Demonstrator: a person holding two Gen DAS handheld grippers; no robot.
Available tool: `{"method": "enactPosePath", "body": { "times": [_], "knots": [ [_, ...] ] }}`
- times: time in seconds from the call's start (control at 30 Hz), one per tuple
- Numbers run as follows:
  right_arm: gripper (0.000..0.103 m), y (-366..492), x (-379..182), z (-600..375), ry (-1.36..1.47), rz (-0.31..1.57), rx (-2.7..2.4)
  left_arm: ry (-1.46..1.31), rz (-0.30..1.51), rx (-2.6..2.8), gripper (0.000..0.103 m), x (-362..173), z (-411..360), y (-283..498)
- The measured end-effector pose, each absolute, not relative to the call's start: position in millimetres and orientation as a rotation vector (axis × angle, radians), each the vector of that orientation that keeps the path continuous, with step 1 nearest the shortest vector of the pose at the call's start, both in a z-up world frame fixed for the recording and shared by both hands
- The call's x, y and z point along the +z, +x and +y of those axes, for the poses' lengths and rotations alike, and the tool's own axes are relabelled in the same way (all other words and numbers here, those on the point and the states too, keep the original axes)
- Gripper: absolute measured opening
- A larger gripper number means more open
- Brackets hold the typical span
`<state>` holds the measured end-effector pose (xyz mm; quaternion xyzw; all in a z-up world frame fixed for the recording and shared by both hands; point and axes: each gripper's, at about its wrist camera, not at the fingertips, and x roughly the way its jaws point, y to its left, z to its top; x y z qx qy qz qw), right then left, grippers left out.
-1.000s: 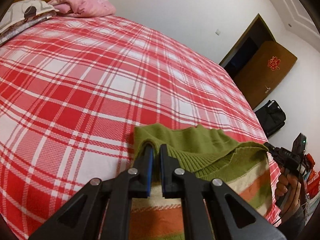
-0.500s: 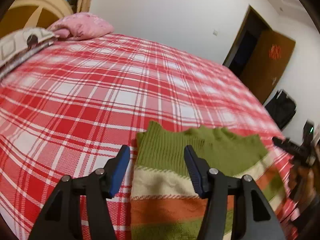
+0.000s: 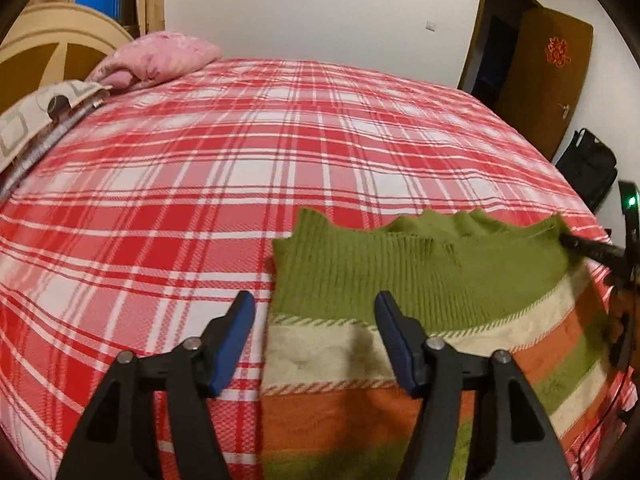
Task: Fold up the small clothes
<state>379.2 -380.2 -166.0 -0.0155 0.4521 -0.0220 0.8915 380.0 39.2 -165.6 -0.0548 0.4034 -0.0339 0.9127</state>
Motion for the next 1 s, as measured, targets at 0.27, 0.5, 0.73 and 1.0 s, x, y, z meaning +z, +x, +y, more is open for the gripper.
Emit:
{"method": "enactPosePath", "body": {
  "times": [0.27,0.5,0.73,1.0],
  "knots": [
    [0.047,386.5,-174.3,-404.0,0.113,0.980,-0.034,-0.075,0.915,-0.030,0.069,-187.6,38.7,387.9],
    [0.051,334.2,-149.4,-419.6,0.258,0.957,0.074,-0.096,0.837,-0.021,0.072,-164.9,49.9,351.5],
    [0.030,281.4,-179.8,-411.2,0.150,1.037,0.019,0.000,0.860,-0.024,0.074,-181.0,36.2,327.4],
    [0.031,254.5,-155.9,-401.7,0.124,0.981,0.036,0.007,0.869,-0.015,0.076,-187.3,40.7,319.3]
  ]
}}
